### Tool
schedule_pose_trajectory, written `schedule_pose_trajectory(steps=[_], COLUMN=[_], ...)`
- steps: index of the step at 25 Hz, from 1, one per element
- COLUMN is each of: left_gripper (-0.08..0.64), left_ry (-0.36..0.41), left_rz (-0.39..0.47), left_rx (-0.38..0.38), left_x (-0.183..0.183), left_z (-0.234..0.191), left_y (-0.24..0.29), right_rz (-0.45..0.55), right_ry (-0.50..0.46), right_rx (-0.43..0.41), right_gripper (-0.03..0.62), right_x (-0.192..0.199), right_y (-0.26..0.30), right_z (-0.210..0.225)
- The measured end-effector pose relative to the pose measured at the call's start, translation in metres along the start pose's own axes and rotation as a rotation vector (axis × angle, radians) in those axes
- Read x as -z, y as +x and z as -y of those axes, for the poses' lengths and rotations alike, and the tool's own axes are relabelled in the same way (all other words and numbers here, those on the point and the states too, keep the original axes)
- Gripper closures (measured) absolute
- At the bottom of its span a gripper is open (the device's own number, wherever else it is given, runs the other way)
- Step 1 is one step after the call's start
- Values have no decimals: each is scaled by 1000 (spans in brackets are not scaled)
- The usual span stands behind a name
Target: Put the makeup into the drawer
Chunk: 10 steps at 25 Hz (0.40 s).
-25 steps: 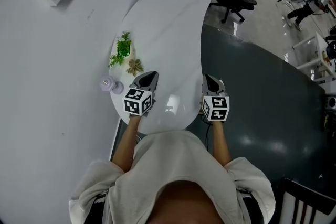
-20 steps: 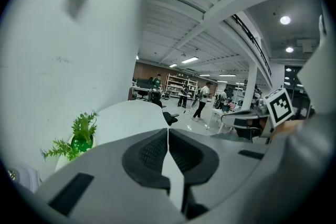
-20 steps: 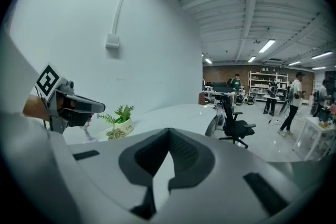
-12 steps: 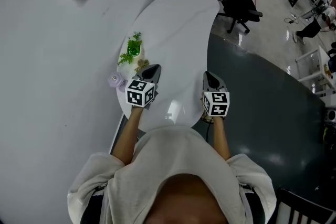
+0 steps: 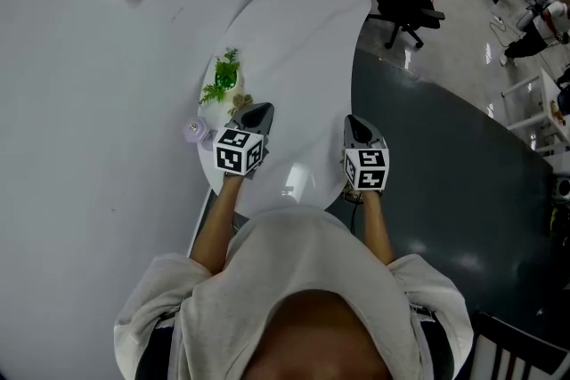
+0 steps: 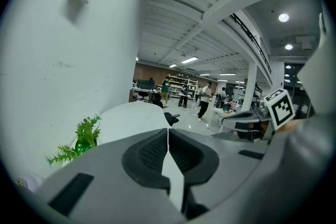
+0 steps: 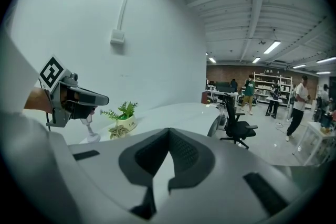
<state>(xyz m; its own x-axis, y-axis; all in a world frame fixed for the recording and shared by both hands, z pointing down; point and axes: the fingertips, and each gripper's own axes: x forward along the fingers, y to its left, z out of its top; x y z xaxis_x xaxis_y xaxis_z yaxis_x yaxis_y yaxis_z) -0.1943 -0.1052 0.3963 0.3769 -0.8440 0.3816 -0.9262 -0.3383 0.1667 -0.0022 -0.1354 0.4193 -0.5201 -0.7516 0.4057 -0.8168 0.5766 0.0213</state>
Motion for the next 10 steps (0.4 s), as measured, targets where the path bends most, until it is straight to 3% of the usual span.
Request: schedule_pose_trajectory(steps=[10], left_gripper=[546], left_ry=[-5], left_rz=[-14], left_rx=[12], left_x=[4], left_z=[2], left_y=[-1], right_rz=[-29], right_ry=[-19], right_rx=[-8], right_gripper=[595], right_x=[6], right_y=[-2], right_z=[-3])
